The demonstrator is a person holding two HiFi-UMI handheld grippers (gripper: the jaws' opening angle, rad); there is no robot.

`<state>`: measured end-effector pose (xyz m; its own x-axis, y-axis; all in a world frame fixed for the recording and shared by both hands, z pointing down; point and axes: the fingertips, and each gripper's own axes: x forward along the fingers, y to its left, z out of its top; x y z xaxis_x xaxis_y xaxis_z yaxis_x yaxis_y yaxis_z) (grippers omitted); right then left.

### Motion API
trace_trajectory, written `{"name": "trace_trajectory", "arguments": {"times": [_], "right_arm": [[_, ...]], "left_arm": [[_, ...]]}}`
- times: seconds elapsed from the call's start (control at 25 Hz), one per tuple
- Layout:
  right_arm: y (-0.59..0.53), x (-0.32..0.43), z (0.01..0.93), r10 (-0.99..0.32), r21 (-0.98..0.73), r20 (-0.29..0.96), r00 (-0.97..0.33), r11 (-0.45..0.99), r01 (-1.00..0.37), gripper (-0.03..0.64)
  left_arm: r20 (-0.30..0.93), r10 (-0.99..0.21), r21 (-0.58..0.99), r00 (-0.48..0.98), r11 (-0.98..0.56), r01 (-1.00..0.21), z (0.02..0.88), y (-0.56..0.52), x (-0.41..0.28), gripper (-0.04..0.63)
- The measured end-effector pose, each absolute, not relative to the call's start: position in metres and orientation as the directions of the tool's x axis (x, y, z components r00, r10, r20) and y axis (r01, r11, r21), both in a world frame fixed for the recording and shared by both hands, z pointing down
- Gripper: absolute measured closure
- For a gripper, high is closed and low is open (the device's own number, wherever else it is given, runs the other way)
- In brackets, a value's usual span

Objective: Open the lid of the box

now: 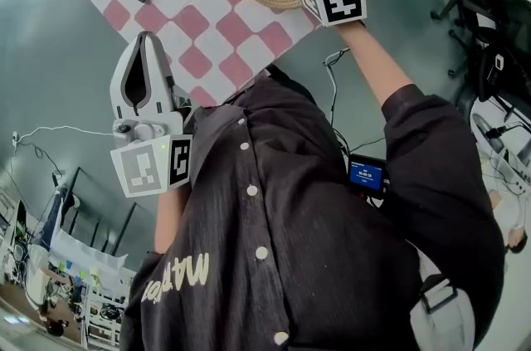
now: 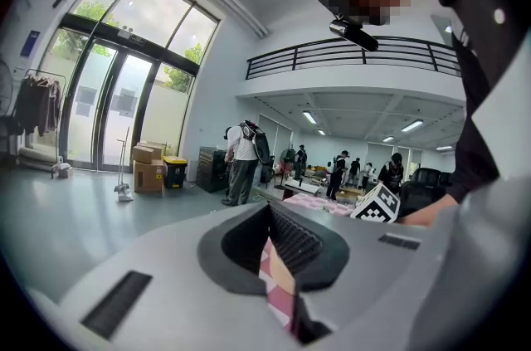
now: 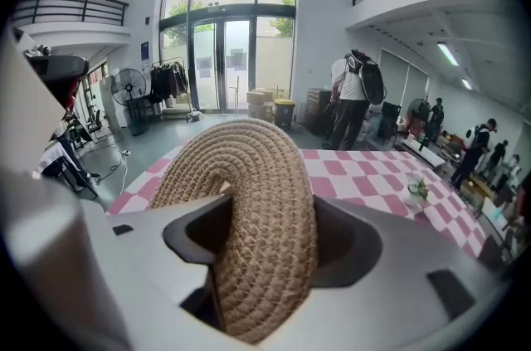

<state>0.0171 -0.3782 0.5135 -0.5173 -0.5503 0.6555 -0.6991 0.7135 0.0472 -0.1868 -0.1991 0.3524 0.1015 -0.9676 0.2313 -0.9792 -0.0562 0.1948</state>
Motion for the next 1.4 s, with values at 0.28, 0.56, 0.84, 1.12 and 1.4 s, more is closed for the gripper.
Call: {"name": "trace_trajectory", "arguments": {"times": [0.28,0.56,0.84,1.12,1.4], "right_arm": [[-0.368,0.016,0.5,-0.577,0.04,0.603,-0.551,0.711,-0.702,0.336],[-0.368,0.019,0.474,-0.614,0.03,0.549,-0.567,0.692,-0.721,0.336],[-0.374,0.021,0.436,-0.655,0.007,0.475,-0.588,0.671,-0.742,0.336],[-0.375,0.025,0.394,-0.701,0.011,0.39,-0.597,0.652,-0.758,0.334],[-0.372,0.035,0.351,-0.745,-0.001,0.298,-0.597,0.625,-0.781,0.334]], "left_arm": [[0.211,-0.973,0.18,0.094,-0.056,-0.982,0.344,-0.197,-0.191,0.584],[0.181,-0.98,0.167,0.084,-0.053,-0.984,0.334,-0.199,-0.195,0.584],[0.156,-0.985,0.158,0.074,-0.05,-0.986,0.326,-0.2,-0.2,0.584],[0.118,-0.991,0.139,0.058,-0.042,-0.989,0.312,-0.199,-0.207,0.584],[0.089,-0.996,0.131,0.029,-0.017,-0.991,0.302,-0.196,-0.22,0.584]]}}
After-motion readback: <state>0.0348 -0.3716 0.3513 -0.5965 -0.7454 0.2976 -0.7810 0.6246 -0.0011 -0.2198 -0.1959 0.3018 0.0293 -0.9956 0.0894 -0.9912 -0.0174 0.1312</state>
